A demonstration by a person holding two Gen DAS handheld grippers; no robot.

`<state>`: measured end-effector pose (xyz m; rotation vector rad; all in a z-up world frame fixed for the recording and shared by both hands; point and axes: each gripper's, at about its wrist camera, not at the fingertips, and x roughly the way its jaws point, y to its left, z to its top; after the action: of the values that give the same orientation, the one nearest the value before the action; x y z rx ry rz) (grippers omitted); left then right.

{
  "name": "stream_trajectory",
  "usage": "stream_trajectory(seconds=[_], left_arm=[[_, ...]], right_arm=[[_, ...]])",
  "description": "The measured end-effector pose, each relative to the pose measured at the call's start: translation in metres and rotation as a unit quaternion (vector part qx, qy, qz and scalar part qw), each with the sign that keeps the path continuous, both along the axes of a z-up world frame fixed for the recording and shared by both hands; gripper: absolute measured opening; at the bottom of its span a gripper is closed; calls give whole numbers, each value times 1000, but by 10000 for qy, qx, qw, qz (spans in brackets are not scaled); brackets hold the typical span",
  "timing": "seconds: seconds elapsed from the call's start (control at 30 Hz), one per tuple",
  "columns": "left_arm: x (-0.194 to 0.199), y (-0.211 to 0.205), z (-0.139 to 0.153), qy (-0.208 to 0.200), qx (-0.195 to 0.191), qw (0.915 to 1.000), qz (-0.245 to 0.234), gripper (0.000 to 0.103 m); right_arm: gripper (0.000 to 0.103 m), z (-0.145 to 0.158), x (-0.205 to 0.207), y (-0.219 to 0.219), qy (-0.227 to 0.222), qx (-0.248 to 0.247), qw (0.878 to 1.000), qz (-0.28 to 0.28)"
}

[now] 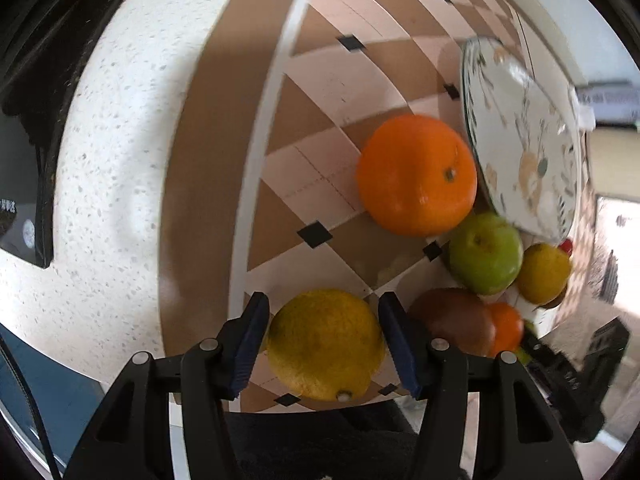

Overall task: Organize fruits
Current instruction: 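Carry the lemon and green apple onto the floral plate and release both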

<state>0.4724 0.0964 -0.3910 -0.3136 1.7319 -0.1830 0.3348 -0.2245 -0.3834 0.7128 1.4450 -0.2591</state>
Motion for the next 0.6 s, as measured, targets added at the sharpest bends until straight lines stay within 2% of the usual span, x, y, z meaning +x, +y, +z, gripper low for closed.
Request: stream_trajectory(seconds=[0.2, 0.4, 0.6], left_arm=[[3, 9, 7, 148, -41, 9998, -108, 55], [-12, -11, 11, 189, -39, 9991, -374, 57], [-15, -23, 11, 33, 50, 9980, -633, 56]], right_arm=[[59, 1, 0, -1, 78, 35, 9999, -59], [60, 5, 1, 0, 87, 30, 9999, -64], [60, 1, 4, 3, 210, 92, 9997, -87]])
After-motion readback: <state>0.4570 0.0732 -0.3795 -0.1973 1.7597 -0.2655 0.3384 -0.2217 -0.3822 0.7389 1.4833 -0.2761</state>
